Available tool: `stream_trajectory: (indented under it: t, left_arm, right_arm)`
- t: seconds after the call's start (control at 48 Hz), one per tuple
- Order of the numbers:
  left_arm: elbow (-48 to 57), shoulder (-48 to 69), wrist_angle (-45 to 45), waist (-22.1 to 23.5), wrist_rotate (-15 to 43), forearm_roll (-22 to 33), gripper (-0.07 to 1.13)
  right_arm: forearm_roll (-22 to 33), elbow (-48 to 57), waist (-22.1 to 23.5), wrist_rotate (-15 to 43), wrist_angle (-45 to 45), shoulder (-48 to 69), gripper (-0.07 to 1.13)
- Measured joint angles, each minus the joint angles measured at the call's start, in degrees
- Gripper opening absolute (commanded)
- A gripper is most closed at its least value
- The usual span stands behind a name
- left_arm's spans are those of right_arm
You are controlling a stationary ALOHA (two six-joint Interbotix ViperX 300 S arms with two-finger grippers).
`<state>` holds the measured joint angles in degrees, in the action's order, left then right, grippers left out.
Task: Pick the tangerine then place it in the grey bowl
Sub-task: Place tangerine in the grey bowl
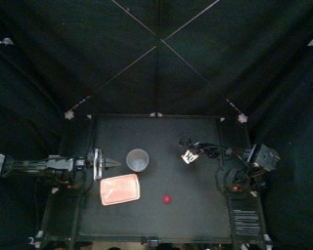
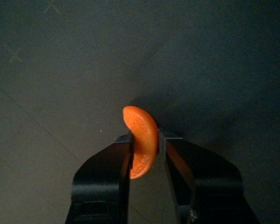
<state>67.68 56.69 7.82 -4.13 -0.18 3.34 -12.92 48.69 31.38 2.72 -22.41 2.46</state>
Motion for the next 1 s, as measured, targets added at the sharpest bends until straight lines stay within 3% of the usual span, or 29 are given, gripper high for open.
stream_trajectory:
  t: [0.208, 0.542, 0.75, 1.0]
  left_arm:
    - [0.0, 0.0, 0.0, 0.0, 0.1, 0.4, 0.08]
    - [0.1, 0.0, 2.1, 0.0, 0.2, 0.5, 0.08]
    - [0.7, 0.0, 3.2, -0.2, 0.1, 0.5, 0.08]
    - [1.1, 0.0, 3.3, -0.4, 0.1, 1.0, 0.08]
  right_arm:
    - [-1.3, -2.6, -3.1, -0.1, -1.6, 4.7, 0.61]
    - [-1.8, -15.8, -13.4, -0.3, 4.4, 9.2, 0.61]
    - [-2.4, -22.9, -18.3, -0.3, 12.4, 2.9, 0.61]
    - [-2.5, -30.5, -19.6, -0.4, 14.7, -8.4, 0.63]
